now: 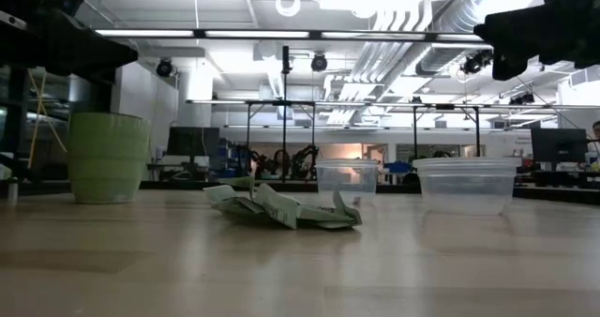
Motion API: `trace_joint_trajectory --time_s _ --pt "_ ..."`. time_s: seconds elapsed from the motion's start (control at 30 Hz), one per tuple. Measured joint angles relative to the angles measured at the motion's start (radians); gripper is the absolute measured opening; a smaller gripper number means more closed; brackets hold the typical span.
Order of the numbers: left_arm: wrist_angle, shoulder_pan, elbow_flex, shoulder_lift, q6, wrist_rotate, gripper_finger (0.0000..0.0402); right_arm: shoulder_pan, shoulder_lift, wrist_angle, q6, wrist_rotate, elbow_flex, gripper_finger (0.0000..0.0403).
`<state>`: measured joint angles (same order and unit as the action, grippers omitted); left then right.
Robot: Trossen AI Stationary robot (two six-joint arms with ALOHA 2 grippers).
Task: Pick and place Stevia / Truvia into bins
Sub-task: Put the stevia packet into the bottom transparent container
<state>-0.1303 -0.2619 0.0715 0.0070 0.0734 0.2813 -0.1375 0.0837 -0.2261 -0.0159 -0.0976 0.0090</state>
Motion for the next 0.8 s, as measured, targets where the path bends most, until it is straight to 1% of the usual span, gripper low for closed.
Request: trace_joint_trajectory --time_s 0.13,0.27,0.3,0.37,0.43,0.5,0.6,0.7,0.8 --pt "-0.002 0.0 0.0 0.0 0.0 0.0 0.0099 0.0 0.0 -0.002 -0.057 0.0 0.0 0.0087" --pt "-0.003 0.0 0.0 0.0 0.0 0.0 0.0099 0.0 0.0 -0.004 -0.165 -0.004 0.0 0.0087" --pt "-0.001 0.0 0.0 0.0 0.0 0.0 0.0099 0.0 0.001 -0.008 -0.179 -0.019 0.0 0.0087" --pt "0.007 0.0 0.0 0.0 -0.001 0.0 0.0099 0.002 0.004 -0.029 -0.191 -0.084 0.0 0.0089" --pt "0.008 0.0 0.0 0.0 -0.008 0.0 0.0099 0.003 0.025 -0.083 -0.19 -0.126 0.0 0.0094" --pt "0.007 0.0 0.0 0.0 -0.026 0.0 0.0099 0.002 0.066 -0.157 -0.179 -0.122 0.0 0.0105" --pt "0.003 0.0 0.0 0.0 -0.056 0.0 0.0099 0.002 0.16 -0.3 -0.128 -0.073 0.002 0.0131" --pt "0.007 0.0 0.0 0.0 -0.055 0.0 0.0099 0.002 0.288 -0.352 -0.101 -0.027 0.044 0.0162" --pt "0.016 0.0 0.0 0.0 -0.055 0.0 0.0099 -0.006 0.438 -0.355 -0.099 -0.006 0.126 0.0191"
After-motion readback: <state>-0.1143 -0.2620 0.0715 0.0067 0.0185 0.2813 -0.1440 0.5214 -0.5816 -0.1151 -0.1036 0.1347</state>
